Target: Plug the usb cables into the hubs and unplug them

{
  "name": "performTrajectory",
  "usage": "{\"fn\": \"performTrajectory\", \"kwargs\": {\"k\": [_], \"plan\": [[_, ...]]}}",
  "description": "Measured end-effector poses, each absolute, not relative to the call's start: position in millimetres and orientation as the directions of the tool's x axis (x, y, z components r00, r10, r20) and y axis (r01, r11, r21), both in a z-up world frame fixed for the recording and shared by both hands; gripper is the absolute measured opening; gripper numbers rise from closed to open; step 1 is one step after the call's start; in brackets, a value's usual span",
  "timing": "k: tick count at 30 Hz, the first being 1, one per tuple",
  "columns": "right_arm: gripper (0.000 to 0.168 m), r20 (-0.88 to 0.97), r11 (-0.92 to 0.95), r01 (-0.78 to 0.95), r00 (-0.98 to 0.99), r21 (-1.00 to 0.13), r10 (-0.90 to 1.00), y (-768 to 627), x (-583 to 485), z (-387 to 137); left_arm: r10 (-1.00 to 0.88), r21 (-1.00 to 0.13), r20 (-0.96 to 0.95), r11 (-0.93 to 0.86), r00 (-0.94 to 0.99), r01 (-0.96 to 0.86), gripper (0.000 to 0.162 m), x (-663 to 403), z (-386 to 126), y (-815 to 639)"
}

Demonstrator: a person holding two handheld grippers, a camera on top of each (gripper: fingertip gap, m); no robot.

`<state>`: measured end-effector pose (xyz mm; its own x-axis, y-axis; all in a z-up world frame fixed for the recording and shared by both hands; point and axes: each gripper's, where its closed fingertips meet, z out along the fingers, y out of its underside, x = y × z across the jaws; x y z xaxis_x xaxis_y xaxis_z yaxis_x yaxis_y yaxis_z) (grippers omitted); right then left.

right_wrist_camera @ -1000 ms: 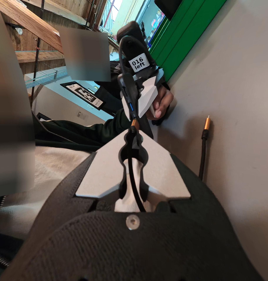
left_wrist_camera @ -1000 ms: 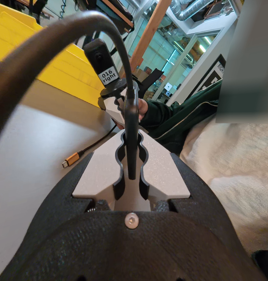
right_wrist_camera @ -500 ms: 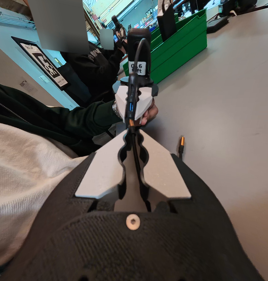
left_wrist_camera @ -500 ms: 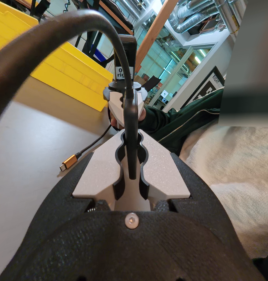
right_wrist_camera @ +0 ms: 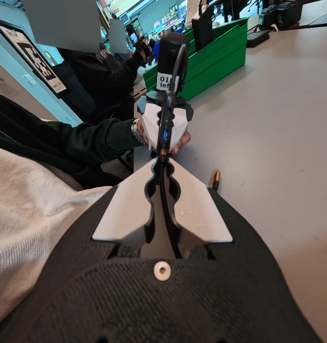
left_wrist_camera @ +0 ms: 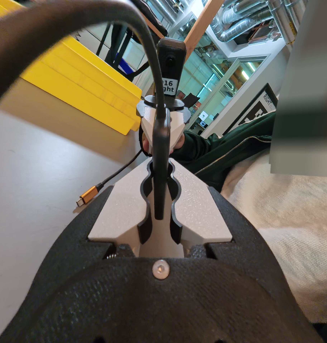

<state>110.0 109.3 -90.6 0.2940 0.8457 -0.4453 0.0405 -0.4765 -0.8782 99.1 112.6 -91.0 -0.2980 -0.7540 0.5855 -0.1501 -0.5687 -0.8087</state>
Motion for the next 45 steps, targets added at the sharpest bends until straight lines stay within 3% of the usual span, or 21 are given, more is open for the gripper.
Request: {"fn": "performTrajectory", "kwargs": {"k": [7,16,34,45], "plan": [[0.006,-0.560,-0.553,-0.104,0.260,-0.826,0.787,120,122,-79,-0.720,-0.767,0.640,-0.617,-0.268,-0.175,0.026,104,-97,116],[0.005,-0.621,-0.587,-0.206,0.220,-0.783,0.752,127,131,-71,-0.682,-0.733,0.680,-0.649,-0.270,-0.204,0.012,105,-100,115],[0.006,-0.680,-0.657,-0.175,0.186,-0.733,0.709,126,127,-84,-0.669,-0.730,0.678,-0.660,-0.304,-0.178,0.008,98,-95,121],[0.006,-0.624,-0.638,-0.032,0.257,-0.769,0.738,115,110,-105,-0.672,-0.719,0.681,-0.689,-0.291,-0.091,0.008,92,-88,134]]}}
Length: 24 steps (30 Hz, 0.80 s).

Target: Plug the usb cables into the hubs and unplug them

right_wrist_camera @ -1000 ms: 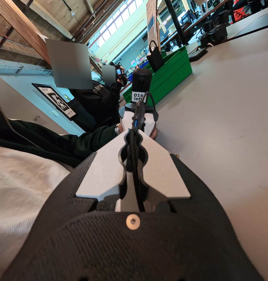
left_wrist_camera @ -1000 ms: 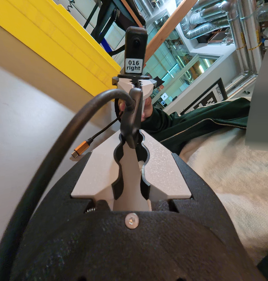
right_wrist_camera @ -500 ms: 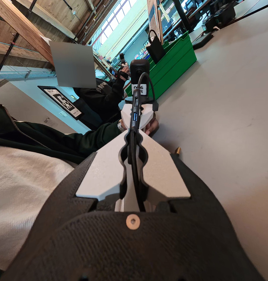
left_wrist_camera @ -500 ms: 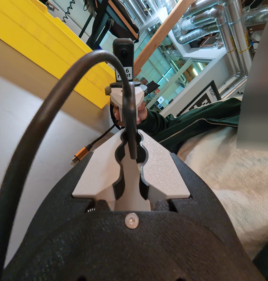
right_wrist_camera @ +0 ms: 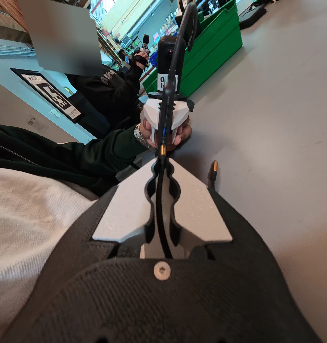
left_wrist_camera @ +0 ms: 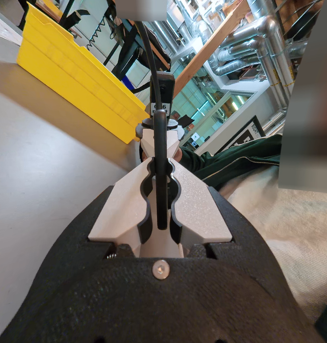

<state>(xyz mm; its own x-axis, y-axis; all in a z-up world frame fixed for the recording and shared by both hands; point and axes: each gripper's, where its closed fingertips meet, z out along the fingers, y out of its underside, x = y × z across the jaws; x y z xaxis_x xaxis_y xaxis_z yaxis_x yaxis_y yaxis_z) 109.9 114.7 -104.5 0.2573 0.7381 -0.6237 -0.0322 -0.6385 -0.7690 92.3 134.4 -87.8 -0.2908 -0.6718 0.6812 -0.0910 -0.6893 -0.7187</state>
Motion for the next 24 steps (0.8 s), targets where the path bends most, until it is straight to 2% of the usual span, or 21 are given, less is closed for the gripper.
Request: {"fn": "performTrajectory", "kwargs": {"k": [4,10,24], "plan": [[0.006,-0.609,-0.613,-0.084,0.281,-0.786,0.742,120,114,-95,-0.668,-0.713,0.685,-0.697,-0.292,-0.079,0.009,92,-87,135],[0.006,-0.663,-0.645,-0.161,0.259,-0.747,0.703,127,123,-91,-0.667,-0.713,0.699,-0.678,-0.257,-0.179,0.009,101,-100,123],[0.006,-0.684,-0.663,-0.168,0.203,-0.729,0.701,125,123,-91,-0.672,-0.722,0.691,-0.661,-0.267,-0.206,0.009,103,-101,117]]}}
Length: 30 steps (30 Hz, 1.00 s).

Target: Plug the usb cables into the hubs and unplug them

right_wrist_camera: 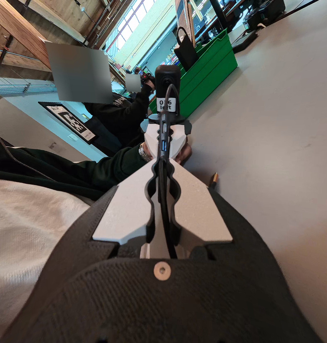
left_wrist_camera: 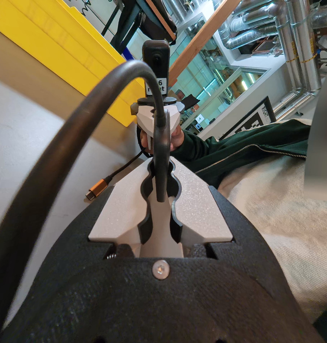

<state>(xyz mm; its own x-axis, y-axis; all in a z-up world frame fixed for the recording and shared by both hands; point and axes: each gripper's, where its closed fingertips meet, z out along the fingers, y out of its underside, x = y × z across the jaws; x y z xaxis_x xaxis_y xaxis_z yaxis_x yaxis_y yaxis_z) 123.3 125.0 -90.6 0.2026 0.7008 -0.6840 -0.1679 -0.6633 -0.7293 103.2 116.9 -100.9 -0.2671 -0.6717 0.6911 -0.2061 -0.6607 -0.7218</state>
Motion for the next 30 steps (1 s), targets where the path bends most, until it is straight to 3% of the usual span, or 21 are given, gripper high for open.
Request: {"fn": "performTrajectory", "kwargs": {"k": [4,7,10,30], "plan": [[0.006,-0.672,-0.652,-0.164,0.208,-0.740,0.710,126,126,-92,-0.679,-0.727,0.685,-0.658,-0.265,-0.194,0.010,104,-100,118],[0.016,-0.656,-0.641,-0.146,0.227,-0.754,0.720,127,126,-94,-0.676,-0.726,0.685,-0.662,-0.272,-0.184,0.010,102,-98,119],[0.006,-0.630,-0.623,-0.111,0.236,-0.774,0.740,123,123,-94,-0.676,-0.723,0.689,-0.664,-0.263,-0.188,0.009,103,-100,120],[0.006,-0.579,-0.590,-0.051,0.280,-0.806,0.766,118,114,-99,-0.684,-0.731,0.682,-0.652,-0.260,-0.202,0.008,105,-102,117]]}}
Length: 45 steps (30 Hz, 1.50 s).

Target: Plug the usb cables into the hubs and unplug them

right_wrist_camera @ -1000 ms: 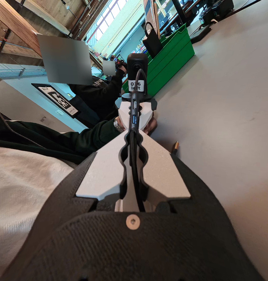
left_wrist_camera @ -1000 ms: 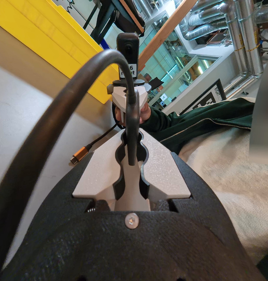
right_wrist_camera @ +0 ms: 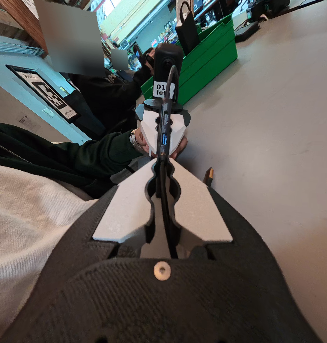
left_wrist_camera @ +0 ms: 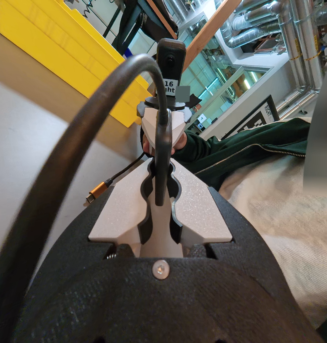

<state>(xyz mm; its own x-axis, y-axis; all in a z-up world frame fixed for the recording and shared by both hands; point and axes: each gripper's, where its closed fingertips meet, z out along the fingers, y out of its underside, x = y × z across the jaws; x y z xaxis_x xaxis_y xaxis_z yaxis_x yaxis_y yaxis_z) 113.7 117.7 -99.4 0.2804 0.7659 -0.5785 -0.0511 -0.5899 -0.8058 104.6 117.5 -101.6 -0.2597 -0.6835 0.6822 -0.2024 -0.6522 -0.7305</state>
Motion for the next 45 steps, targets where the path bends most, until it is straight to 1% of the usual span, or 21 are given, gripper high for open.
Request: {"fn": "performTrajectory", "kwargs": {"k": [8,12,16,21,28,33,36,40,45], "plan": [[0.006,-0.596,-0.603,-0.064,0.260,-0.795,0.759,118,113,-101,-0.678,-0.726,0.687,-0.655,-0.263,-0.210,0.008,106,-102,117],[0.006,-0.584,-0.600,-0.019,0.256,-0.800,0.770,113,107,-107,-0.671,-0.724,0.689,-0.658,-0.274,-0.207,0.009,106,-101,115],[0.012,-0.545,-0.565,-0.016,0.286,-0.825,0.788,116,109,-105,-0.668,-0.722,0.690,-0.665,-0.278,-0.191,0.009,105,-99,117],[0.022,-0.534,-0.533,-0.102,0.330,-0.840,0.778,128,123,-94,-0.668,-0.721,0.690,-0.670,-0.279,-0.178,0.009,105,-98,119],[0.028,-0.487,-0.414,-0.256,0.430,-0.873,0.760,147,153,-69,-0.681,-0.725,0.682,-0.677,-0.268,-0.127,0.009,102,-94,128],[0.031,-0.432,-0.242,-0.387,0.540,-0.890,0.722,159,189,-42,-0.723,-0.761,0.623,-0.649,-0.300,-0.017,0.009,93,-78,136],[0.032,-0.441,-0.187,-0.447,0.574,-0.875,0.690,163,207,-34,-0.735,-0.766,0.586,-0.640,-0.341,0.063,0.009,85,-63,139],[0.033,-0.467,-0.202,-0.468,0.567,-0.861,0.678,165,209,-36,-0.731,-0.747,0.561,-0.650,-0.389,0.144,0.009,75,-48,141],[0.032,-0.466,-0.221,-0.449,0.564,-0.866,0.682,165,203,-39,-0.735,-0.746,0.558,-0.648,-0.386,0.154,0.009,73,-47,143]]}}
